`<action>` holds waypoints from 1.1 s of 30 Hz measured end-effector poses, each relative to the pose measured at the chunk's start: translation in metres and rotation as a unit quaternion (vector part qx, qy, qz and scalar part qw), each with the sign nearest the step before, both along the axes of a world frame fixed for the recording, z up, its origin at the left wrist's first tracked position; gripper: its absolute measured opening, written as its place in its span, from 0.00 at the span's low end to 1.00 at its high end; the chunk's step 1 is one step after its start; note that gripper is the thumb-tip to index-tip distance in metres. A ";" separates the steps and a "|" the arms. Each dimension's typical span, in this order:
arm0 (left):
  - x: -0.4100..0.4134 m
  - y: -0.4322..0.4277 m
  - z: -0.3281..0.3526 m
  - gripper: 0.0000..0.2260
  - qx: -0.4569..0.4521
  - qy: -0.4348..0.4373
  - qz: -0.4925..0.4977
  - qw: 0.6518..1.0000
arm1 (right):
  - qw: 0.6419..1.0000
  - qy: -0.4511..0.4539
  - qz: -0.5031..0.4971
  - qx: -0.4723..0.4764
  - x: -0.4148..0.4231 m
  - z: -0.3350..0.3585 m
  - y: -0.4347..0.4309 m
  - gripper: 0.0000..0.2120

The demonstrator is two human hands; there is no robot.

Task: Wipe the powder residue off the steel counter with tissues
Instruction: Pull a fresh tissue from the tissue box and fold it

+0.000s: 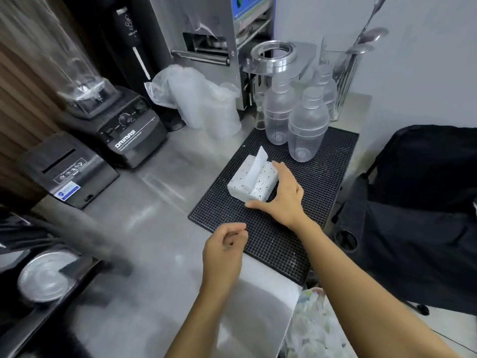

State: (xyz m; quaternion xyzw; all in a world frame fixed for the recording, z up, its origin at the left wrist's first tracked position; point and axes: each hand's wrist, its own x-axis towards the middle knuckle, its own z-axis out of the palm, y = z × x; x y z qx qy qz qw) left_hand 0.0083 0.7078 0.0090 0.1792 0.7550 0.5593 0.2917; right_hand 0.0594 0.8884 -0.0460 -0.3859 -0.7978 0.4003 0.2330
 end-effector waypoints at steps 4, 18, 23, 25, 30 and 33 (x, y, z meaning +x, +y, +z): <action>-0.013 0.026 -0.012 0.09 0.009 0.048 0.025 0.999 | 0.999 0.021 -0.046 0.021 -0.007 -0.008 -0.002 0.56; -0.039 0.128 -0.044 0.24 -0.010 0.161 0.108 0.981 | 0.994 -0.027 -0.044 0.097 -0.015 -0.017 0.000 0.47; -0.038 0.127 -0.034 0.15 0.030 0.161 0.142 0.976 | 0.995 -0.038 -0.044 0.081 -0.016 -0.017 0.002 0.55; -0.038 0.125 -0.019 0.14 0.061 0.144 0.150 0.976 | 0.995 -0.042 -0.045 0.081 -0.016 -0.016 0.002 0.55; -0.043 0.122 0.041 0.24 0.141 0.134 0.147 0.970 | 0.994 -0.046 -0.053 0.087 -0.017 -0.015 0.001 0.55; -0.050 0.118 0.067 0.22 0.206 0.151 0.156 0.954 | 0.991 -0.055 -0.058 0.104 -0.018 -0.017 0.001 0.55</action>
